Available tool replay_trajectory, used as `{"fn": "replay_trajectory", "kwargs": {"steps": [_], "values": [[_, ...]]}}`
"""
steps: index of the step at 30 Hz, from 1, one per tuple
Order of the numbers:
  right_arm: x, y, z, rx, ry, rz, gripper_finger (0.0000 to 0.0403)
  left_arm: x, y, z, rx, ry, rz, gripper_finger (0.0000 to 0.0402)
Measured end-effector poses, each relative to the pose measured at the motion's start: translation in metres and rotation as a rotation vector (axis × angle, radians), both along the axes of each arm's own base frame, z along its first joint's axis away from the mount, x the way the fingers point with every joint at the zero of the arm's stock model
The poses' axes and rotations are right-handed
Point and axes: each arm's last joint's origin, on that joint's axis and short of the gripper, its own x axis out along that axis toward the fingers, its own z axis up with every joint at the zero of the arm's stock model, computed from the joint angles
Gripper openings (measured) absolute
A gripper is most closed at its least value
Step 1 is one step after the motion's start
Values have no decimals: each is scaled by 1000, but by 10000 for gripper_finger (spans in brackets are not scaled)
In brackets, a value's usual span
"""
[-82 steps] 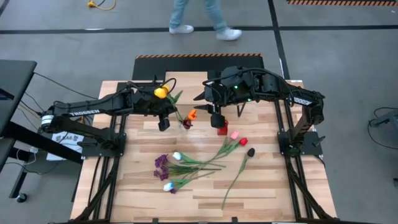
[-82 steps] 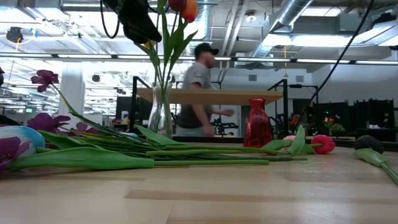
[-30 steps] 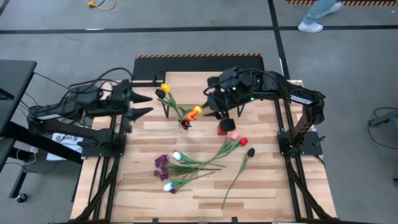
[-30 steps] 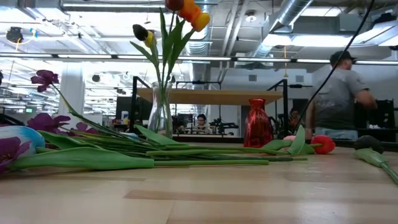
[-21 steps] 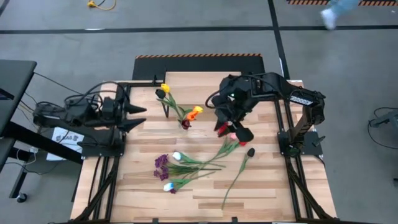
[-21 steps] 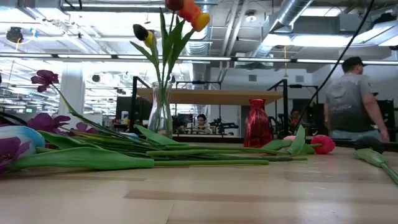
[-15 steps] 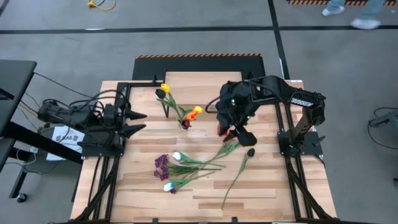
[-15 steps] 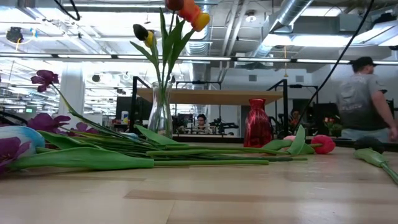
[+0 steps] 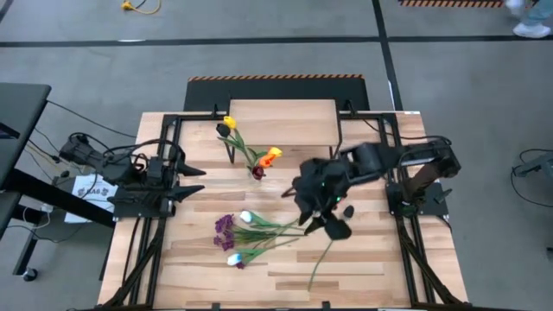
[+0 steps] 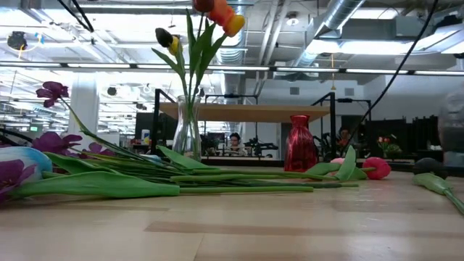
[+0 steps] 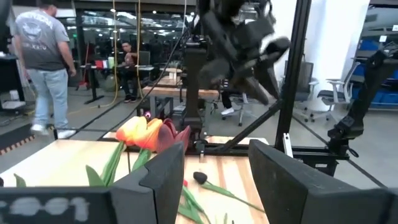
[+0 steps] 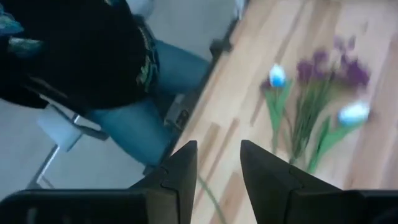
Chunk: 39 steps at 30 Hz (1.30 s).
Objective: Pick and place flowers into a vace then onto a shelf
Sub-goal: Put the black tulip into the transparent vase
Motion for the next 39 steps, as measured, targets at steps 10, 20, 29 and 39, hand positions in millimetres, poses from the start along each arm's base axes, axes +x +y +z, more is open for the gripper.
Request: {"fn": "replay_trajectory", "kwargs": {"steps": [10, 20, 29, 39], "values": [[-44, 23, -82, -51, 5, -372, 116, -1, 0, 0, 8, -4, -18, 170], [-117, 43, -148, -89, -337, -1046, 116, 1, -2, -1, 37, 4, -36, 170], [-107, 49, -212, 2, -312, -1382, 116, 14, -10, -13, 136, 116, -91, 170], [-100, 73, -236, 208, -104, -1433, 116, 22, -14, -14, 156, 115, -83, 170]]}}
